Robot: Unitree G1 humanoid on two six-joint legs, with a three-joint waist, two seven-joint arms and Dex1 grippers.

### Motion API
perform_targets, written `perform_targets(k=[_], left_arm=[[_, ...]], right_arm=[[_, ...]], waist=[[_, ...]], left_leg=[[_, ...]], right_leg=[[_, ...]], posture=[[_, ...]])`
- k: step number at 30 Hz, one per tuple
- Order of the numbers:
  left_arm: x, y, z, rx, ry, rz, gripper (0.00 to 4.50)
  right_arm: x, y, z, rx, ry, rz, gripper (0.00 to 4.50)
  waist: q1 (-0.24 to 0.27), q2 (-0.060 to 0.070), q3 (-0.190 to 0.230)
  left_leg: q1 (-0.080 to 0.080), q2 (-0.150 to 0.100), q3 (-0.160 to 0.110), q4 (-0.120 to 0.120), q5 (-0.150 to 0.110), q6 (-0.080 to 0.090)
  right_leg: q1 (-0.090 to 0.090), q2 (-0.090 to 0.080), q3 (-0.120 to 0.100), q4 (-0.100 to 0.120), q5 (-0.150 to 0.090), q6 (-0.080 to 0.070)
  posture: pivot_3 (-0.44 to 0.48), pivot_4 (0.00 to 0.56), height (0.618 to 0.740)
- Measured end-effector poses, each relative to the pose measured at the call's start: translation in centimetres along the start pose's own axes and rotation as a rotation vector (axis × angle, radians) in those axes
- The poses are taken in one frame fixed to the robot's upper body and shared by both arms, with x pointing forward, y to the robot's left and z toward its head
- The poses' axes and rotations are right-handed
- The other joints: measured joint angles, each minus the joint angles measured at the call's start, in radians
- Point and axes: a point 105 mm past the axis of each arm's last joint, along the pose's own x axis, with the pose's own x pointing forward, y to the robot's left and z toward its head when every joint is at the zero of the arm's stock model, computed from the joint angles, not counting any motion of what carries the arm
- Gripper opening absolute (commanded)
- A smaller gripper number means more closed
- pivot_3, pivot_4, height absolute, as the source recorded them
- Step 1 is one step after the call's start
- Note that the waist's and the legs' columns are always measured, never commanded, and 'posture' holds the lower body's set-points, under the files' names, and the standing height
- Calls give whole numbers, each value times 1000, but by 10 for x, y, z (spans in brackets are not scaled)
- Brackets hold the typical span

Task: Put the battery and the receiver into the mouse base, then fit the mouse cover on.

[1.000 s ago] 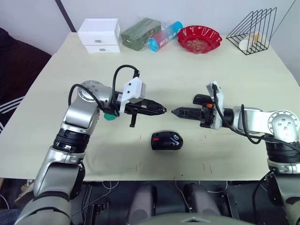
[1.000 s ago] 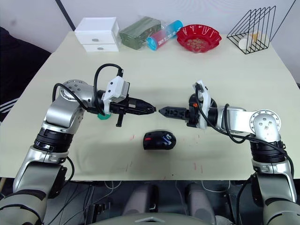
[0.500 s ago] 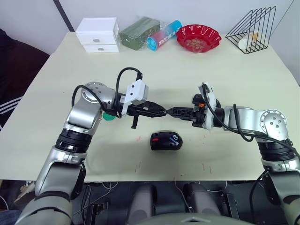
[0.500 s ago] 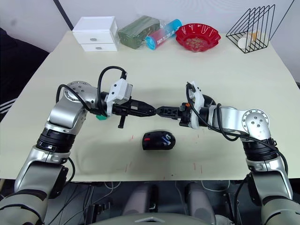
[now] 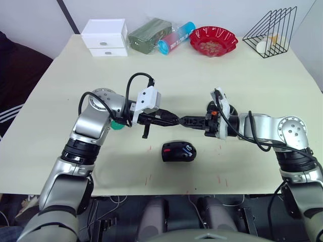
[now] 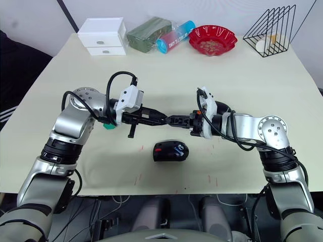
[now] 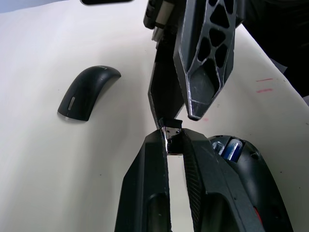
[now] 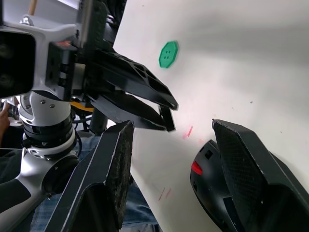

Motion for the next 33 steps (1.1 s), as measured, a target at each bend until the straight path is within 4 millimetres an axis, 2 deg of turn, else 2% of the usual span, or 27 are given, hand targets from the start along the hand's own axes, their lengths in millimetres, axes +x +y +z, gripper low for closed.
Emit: perform_targets(k=[12, 22, 23, 24, 26, 27, 28, 29, 33], left_arm=[[1, -1, 1, 3, -4, -11, 0], [2, -2, 1, 2, -3, -17, 0], [2, -2, 1, 1, -3, -17, 0], [2, -2, 1, -2, -3, -16, 0], [2, -2, 0, -10, -1, -16, 0], [2, -2, 0, -10, -1, -16, 0], [3, -2, 0, -10, -1, -16, 0], [3, -2, 0, -11, 0, -16, 0], [3, -2, 0, -11, 0, -17, 0]], right_arm=[[1, -2, -2, 3, 12, -16, 2730], [-1, -12, 0, 34, 7, -56, 2730], [-1, -12, 0, 34, 6, -56, 2222], [-1, -11, 0, 36, 6, -51, 2118], [1, -8, -1, 30, 14, -33, 1407], [1, -6, -1, 25, 17, -27, 777], [2, -4, 0, 17, 17, -14, 495], [2, -1, -1, 12, 19, -3, 23], [2, 0, 0, 7, 18, 7, 23]], waist=[[0, 0, 0], [0, 0, 0], [0, 0, 0], [0, 0, 0], [0, 0, 0], [0, 0, 0], [0, 0, 0], [0, 0, 0], [0, 0, 0]], left_leg=[[0, 0, 0, 0, 0, 0], [0, 0, 0, 0, 0, 0], [0, 0, 0, 0, 0, 0], [0, 0, 0, 0, 0, 0], [0, 0, 0, 0, 0, 0], [0, 0, 0, 0, 0, 0], [0, 0, 0, 0, 0, 0], [0, 0, 0, 0, 0, 0], [0, 0, 0, 0, 0, 0]], right_leg=[[0, 0, 0, 0, 0, 0], [0, 0, 0, 0, 0, 0], [0, 0, 0, 0, 0, 0], [0, 0, 0, 0, 0, 0], [0, 0, 0, 0, 0, 0], [0, 0, 0, 0, 0, 0], [0, 0, 0, 0, 0, 0], [0, 0, 0, 0, 0, 0], [0, 0, 0, 0, 0, 0]], posture=[[0, 150, 740], [0, 150, 740], [0, 150, 740], [0, 150, 740], [0, 150, 740], [0, 150, 740], [0, 150, 740], [0, 150, 740], [0, 150, 740]])
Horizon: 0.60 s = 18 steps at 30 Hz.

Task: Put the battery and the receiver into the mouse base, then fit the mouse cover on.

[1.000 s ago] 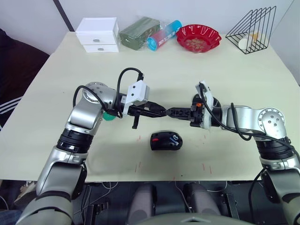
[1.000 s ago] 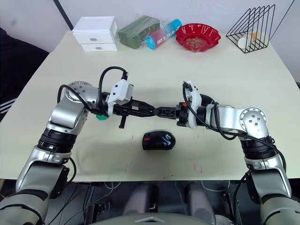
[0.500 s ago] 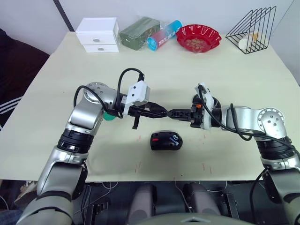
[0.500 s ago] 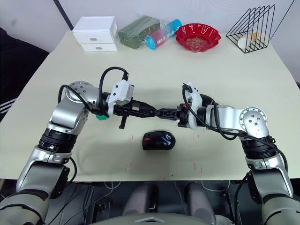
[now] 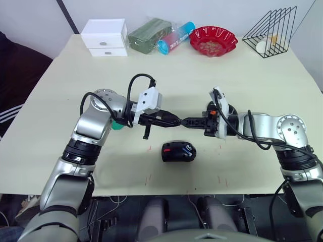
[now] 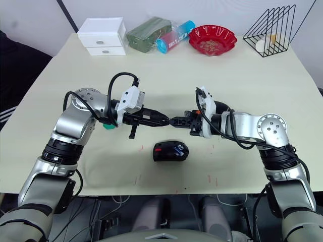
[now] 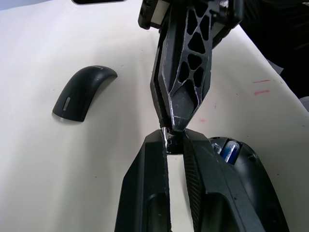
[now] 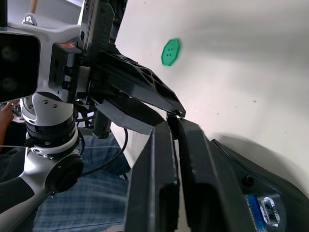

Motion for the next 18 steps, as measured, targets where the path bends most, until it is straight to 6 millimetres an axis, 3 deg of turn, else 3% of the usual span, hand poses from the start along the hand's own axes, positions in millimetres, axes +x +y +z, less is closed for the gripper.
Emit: perform_targets(k=[12, 13, 18], left_arm=[[1, 0, 1, 11, -7, -2, 0], [1, 0, 2, 14, -10, -1, 483], [2, 0, 2, 12, -12, 3, 2052]], right_arm=[[-2, 1, 0, -28, -2, 6, 23], [-3, 1, 0, -30, -2, 7, 2], [-4, 4, 0, -39, -3, 26, 0]], waist=[[0, 0, 0], [0, 0, 0], [0, 0, 0]], left_leg=[[0, 0, 0, 0, 0, 0], [0, 0, 0, 0, 0, 0], [0, 0, 0, 0, 0, 0]], right_leg=[[0, 0, 0, 0, 0, 0], [0, 0, 0, 0, 0, 0], [0, 0, 0, 0, 0, 0]], posture=[[0, 150, 740], [0, 150, 740], [0, 150, 740]])
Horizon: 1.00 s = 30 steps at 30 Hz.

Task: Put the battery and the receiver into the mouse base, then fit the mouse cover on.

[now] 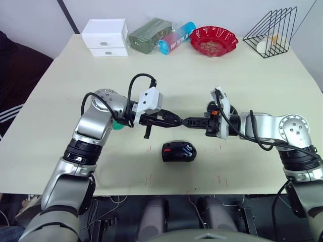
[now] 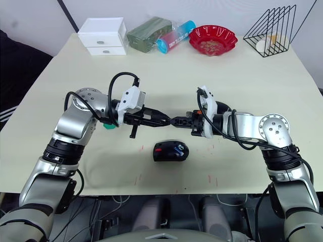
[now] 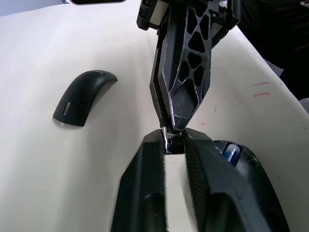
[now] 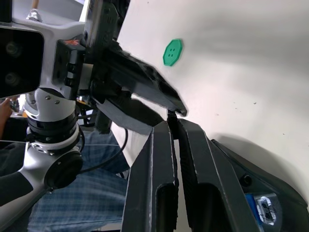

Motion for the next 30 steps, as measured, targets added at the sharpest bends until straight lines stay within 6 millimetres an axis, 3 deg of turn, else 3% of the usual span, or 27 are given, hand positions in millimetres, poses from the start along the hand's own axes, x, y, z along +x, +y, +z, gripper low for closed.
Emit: perform_targets(k=[3, 5, 6, 22, 30], left_arm=[[-2, -4, -8, -34, 8, 1, 3212], [-4, -7, -13, -52, 17, 1, 4246], [-3, -10, -16, -70, 11, -3, 4459], [1, -50, -38, -164, 33, -34, 4459], [11, -63, -52, -171, 65, -10, 4459]], right_arm=[[-4, 2, -3, -19, 2, 8, 0], [-8, 0, -3, -19, 2, 2, 0], [-10, -2, -4, -19, 0, -4, 0], [-46, -24, -10, -10, -49, -107, 0], [-62, -17, -17, -166, -55, -88, 0]], waist=[[0, 0, 0], [0, 0, 0], [0, 0, 0], [2, 0, 0], [5, 0, 0]], left_leg=[[0, 0, 0, 0, 0, 0], [0, 0, 0, 0, 0, 0], [0, 0, 0, 0, 0, 0], [0, 0, 0, 0, 0, 0], [0, 0, -1, 0, 0, 0]], right_leg=[[0, 0, 0, 0, 0, 0], [0, 0, 0, 0, 0, 0], [0, 0, 0, 0, 0, 0], [0, 0, 0, 0, 0, 0], [1, 0, 0, -1, 0, 0]], posture=[[0, 150, 740], [0, 150, 740], [0, 150, 740], [0, 150, 740], [0, 150, 740]])
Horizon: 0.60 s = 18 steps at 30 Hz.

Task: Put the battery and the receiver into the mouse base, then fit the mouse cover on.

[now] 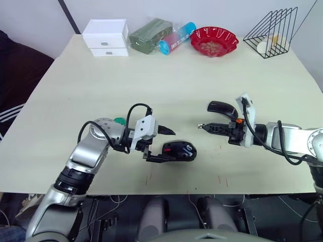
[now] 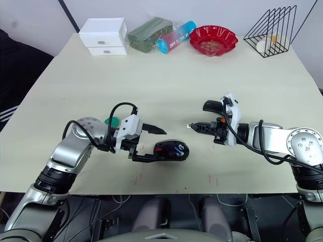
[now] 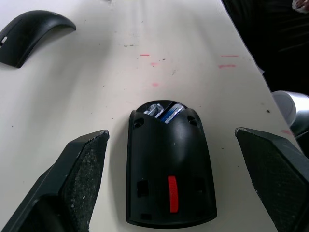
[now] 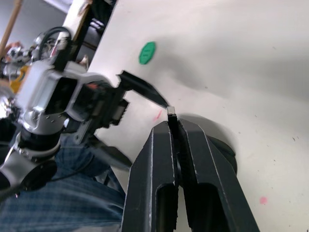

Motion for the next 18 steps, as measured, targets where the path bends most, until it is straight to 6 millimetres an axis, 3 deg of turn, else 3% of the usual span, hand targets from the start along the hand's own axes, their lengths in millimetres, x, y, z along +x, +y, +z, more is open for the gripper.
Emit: perform_targets(k=[7, 12, 18], left_arm=[[8, 2, -9, 15, 22, 19, 4459], [13, 3, -12, 21, 29, 10, 4459], [16, 10, -11, 24, 24, 2, 4459]], right_arm=[[-27, 13, -2, -213, -21, 75, 0], [-48, -7, -21, -378, 33, 7, 0], [-64, -7, -32, -719, 39, 112, 0]], waist=[[5, 0, 0], [10, 0, 0], [8, 0, 0]], left_leg=[[1, -1, -3, 0, 0, 0], [1, -1, -4, 1, 0, 0], [2, -1, -4, 3, 0, 0]], right_leg=[[2, 0, -2, 0, 0, 0], [3, 0, -4, 0, 0, 0], [4, 1, -4, 1, 0, 0]], posture=[[0, 150, 740], [0, 150, 740], [0, 150, 740]])
